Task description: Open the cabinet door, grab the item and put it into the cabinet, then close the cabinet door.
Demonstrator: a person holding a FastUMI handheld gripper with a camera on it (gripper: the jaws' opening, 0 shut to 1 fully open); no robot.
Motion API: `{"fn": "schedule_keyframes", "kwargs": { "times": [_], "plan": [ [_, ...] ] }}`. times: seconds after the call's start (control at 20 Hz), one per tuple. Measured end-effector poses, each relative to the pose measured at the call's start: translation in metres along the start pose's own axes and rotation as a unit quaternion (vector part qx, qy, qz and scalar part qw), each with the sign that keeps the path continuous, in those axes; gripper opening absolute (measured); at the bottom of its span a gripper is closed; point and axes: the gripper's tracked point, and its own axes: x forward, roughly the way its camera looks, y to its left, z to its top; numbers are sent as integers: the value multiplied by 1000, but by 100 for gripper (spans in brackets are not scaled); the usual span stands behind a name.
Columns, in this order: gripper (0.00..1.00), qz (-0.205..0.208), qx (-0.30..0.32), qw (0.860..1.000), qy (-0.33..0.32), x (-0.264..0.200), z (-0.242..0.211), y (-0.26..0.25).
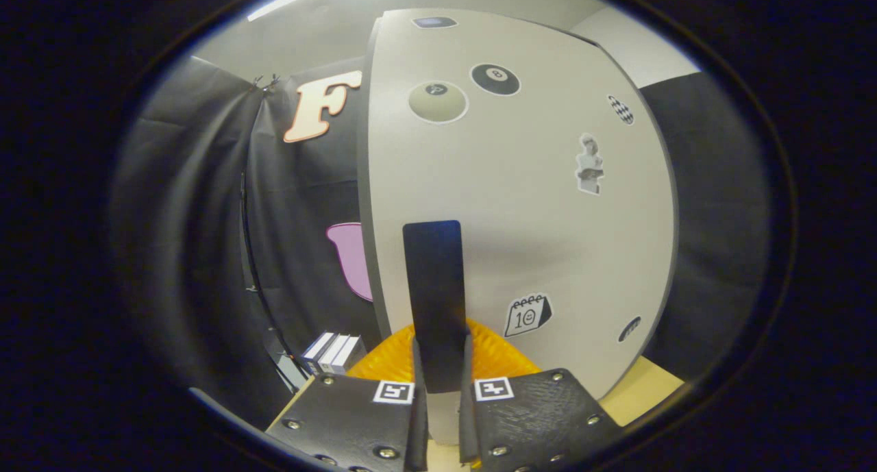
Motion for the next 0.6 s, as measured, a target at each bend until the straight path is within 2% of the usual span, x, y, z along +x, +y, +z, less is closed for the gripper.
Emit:
{"fn": "schedule_keyframes", "kwargs": {
  "times": [0.4, 0.6],
  "plan": [
    [18, -10, 26, 1000, 12, -114, 6, -59],
    [17, -33, 32, 999, 10, -150, 6, -95]
  ]
}}
